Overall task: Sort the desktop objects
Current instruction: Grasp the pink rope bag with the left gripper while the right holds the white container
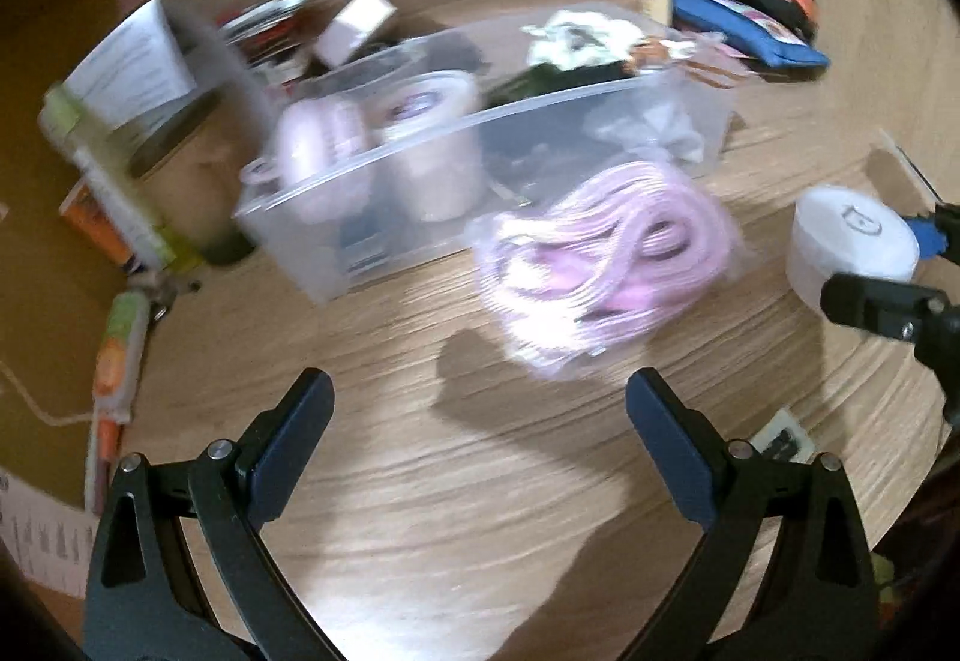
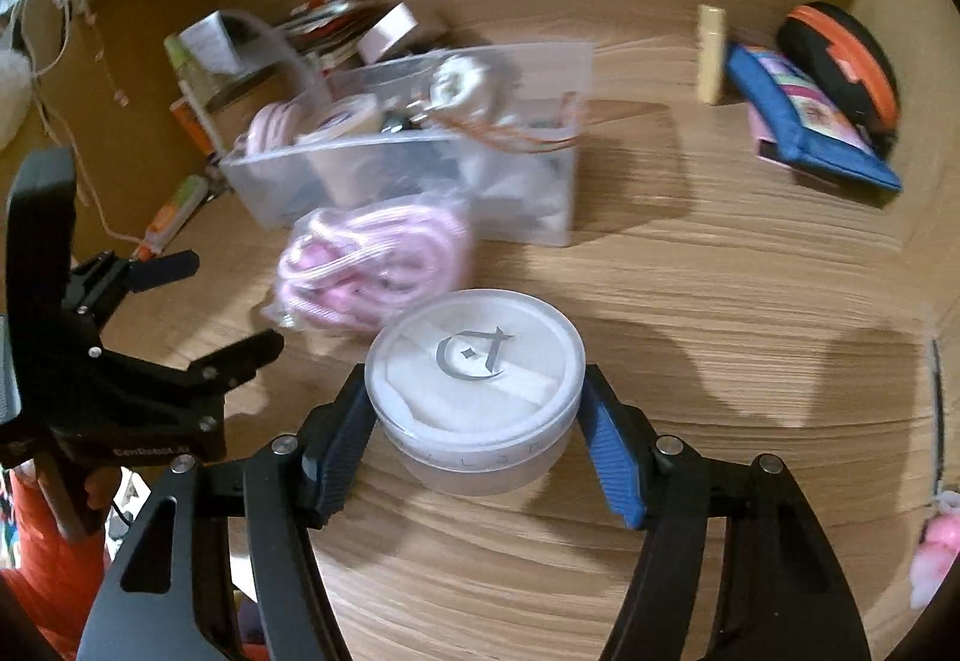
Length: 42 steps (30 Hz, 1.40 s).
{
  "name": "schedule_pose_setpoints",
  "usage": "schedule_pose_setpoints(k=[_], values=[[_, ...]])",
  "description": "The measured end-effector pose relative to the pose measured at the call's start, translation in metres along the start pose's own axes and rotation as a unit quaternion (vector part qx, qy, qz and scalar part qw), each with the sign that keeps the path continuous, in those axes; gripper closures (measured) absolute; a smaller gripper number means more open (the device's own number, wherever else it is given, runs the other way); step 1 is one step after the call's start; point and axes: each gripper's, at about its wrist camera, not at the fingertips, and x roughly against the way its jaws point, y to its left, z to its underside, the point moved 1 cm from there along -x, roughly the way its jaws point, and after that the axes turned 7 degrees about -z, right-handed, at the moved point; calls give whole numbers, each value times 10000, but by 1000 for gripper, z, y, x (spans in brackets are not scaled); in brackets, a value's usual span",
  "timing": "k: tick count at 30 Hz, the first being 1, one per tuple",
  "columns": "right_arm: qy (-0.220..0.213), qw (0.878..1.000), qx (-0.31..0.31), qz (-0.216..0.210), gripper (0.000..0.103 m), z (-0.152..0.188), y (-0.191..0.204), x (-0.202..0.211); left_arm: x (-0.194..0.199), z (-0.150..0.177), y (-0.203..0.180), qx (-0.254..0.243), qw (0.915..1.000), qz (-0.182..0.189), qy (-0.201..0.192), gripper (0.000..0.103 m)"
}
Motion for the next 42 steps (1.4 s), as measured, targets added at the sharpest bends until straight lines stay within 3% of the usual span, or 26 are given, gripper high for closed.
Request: schedule_pose_setpoints(k=[8, 14, 18, 22, 28, 31, 35, 42], values=[[-147, 9996, -220, 23, 40, -3, -29, 16, 2, -31, -25, -433, 9986, 207, -228, 4], [-152, 9996, -248, 43, 40, -2, -38, 18, -18, -41, -33, -494, 9934, 1015, 184, 4], [-190, 9995, -264, 60, 40, -3, -43, 21, -13, -34, -51, -726, 9927, 958, 99, 3], [-195, 9994, -285, 72, 40, -5, -47, 20, 1, -32, -62, -781, 9837, 1612, 177, 4], [-230, 9991, -341, 45, 40, -6, -50, 23, 16, -40, -59, -904, 9853, 1447, -81, 4], [-251, 9991, -340, 74, 40, -6, -52, 26, 6, -48, -56, -1025, 9839, 1466, 6, 4], [-248, 9991, -329, 102, 40, -6, -53, 27, -18, -58, -61, -1189, 9752, 1818, 423, 4], [-230, 9990, -358, 148, 40, -6, -58, 27, -47, -63, -77, -1375, 9723, 1777, 647, 3]])
